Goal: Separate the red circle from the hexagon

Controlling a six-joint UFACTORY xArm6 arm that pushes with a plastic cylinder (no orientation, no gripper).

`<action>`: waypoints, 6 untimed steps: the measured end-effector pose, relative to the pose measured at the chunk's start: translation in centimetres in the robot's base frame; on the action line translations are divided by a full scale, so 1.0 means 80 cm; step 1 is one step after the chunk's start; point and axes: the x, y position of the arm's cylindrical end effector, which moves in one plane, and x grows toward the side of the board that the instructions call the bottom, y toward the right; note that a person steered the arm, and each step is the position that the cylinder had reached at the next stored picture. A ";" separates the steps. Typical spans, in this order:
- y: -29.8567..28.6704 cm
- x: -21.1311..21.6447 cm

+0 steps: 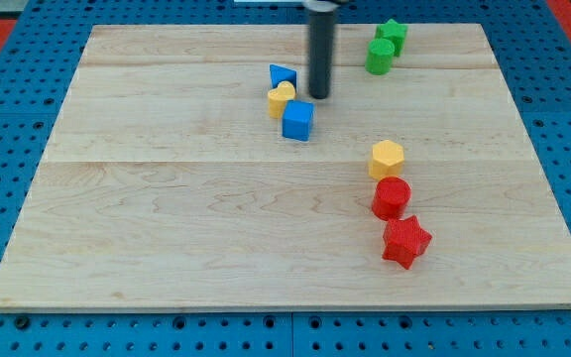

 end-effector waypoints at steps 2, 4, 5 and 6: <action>0.146 0.157; 0.001 0.175; 0.001 0.158; 0.079 0.161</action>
